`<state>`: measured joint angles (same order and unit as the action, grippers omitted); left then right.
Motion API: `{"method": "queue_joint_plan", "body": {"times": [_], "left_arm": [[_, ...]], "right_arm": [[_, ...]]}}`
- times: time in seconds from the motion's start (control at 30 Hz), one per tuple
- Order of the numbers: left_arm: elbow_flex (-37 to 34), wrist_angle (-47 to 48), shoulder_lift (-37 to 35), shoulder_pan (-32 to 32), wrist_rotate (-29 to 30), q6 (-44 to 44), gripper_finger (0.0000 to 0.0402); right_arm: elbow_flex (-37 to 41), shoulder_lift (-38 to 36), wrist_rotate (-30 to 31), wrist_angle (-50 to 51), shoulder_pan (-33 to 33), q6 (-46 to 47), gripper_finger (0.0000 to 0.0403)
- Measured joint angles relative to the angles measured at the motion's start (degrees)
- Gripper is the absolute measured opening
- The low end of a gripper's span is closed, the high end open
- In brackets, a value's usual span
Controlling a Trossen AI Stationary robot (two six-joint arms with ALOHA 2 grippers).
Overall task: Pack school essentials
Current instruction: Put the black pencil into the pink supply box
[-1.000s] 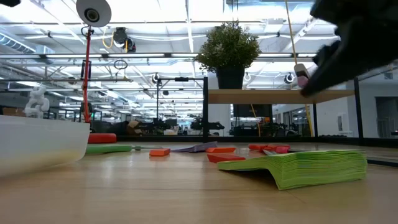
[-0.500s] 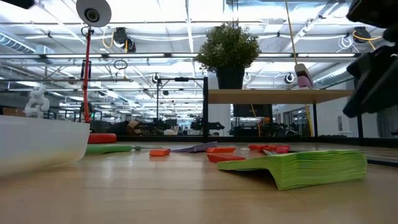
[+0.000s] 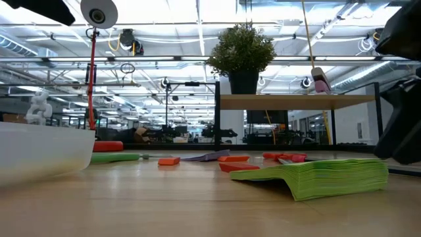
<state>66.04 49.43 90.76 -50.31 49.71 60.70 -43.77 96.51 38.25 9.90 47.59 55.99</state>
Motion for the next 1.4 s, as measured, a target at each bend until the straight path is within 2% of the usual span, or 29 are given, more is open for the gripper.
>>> {"method": "queue_joint_plan", "body": {"times": [0.13, 0.3, 0.37, 0.53, 0.83, 0.97, 1.1, 1.27, 1.4], "left_arm": [[0.00, 0.00, 0.00, 1.01, -0.10, -0.42, 0.0106], [0.00, 0.00, 0.00, 1.56, -0.66, -0.17, 0.0106], [0.00, 0.00, 0.00, 1.54, -0.68, 0.19, 0.0106], [0.00, -0.04, 0.00, 1.39, -0.76, 1.17, 0.0106], [0.00, -0.09, 0.00, 1.39, -0.74, 1.30, 0.0106], [0.00, -0.09, 0.00, 1.39, -0.74, 1.30, 0.0106], [0.00, -0.09, 0.00, 1.39, -0.50, 1.30, 0.0106], [0.00, -0.66, 0.00, 1.58, -0.07, -0.40, 0.0106], [-0.81, -4.91, -0.02, 1.80, 0.70, -2.58, 0.0106]], "right_arm": [[0.01, -0.02, 0.48, 1.60, -0.05, 0.57, 0.0162], [0.02, -0.04, -5.35, 2.94, -1.66, 4.42, 0.0156], [0.01, -0.09, -5.64, 3.22, -2.11, 6.33, 0.0146], [-0.11, -0.25, -7.91, 5.96, -2.85, 8.57, 0.0109], [-0.11, -0.26, -11.88, 13.36, -3.13, 19.49, 0.0014], [-0.09, -0.22, -12.48, 15.58, -3.10, 22.36, 0.0009], [-0.04, -1.21, -12.85, 15.76, -3.08, 20.28, 0.0011], [0.27, -4.77, -11.70, 14.30, -2.95, 13.22, 0.0009], [0.23, -8.18, -9.59, 13.02, -3.32, 8.66, 0.0009]]}}
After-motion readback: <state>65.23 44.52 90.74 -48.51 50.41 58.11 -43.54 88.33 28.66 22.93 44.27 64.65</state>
